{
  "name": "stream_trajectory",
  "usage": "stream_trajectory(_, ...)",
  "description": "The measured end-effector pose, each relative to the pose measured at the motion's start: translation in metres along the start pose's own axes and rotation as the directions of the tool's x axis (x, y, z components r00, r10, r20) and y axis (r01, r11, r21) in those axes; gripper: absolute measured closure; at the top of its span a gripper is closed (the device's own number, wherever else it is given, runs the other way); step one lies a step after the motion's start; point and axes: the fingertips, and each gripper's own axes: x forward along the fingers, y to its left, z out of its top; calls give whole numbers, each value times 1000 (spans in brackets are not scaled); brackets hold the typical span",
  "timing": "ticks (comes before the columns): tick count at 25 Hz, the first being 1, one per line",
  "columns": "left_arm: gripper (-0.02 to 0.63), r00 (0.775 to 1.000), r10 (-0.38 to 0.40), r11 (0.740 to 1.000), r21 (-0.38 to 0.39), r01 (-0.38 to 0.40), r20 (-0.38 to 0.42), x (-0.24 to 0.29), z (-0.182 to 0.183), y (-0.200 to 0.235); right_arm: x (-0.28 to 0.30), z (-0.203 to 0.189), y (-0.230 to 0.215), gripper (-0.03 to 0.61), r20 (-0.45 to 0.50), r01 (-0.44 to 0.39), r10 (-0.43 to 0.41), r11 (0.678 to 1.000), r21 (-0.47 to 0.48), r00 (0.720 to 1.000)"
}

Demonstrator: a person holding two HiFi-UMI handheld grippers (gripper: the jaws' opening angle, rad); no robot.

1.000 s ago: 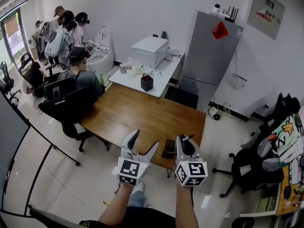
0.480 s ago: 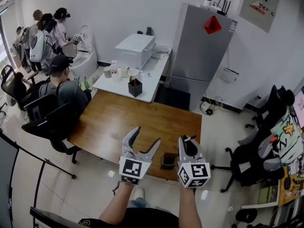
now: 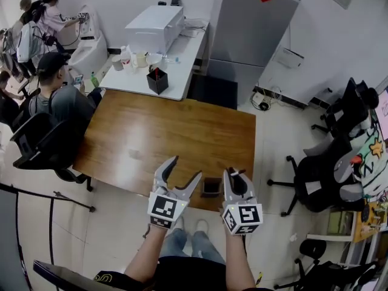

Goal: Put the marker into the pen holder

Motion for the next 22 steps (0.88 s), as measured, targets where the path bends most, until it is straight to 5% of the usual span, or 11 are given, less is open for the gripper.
stream_trajectory(11,287,991,-18,999,-33,14,-133,33,-70,-4,16,-121,-3,528,-112,6,-6,1000,0,994)
stream_trajectory(22,287,981,-19,999,-50,10,-191,39,-102,-2,30,-200,2,528,-271,25,-27,1000,-9,962)
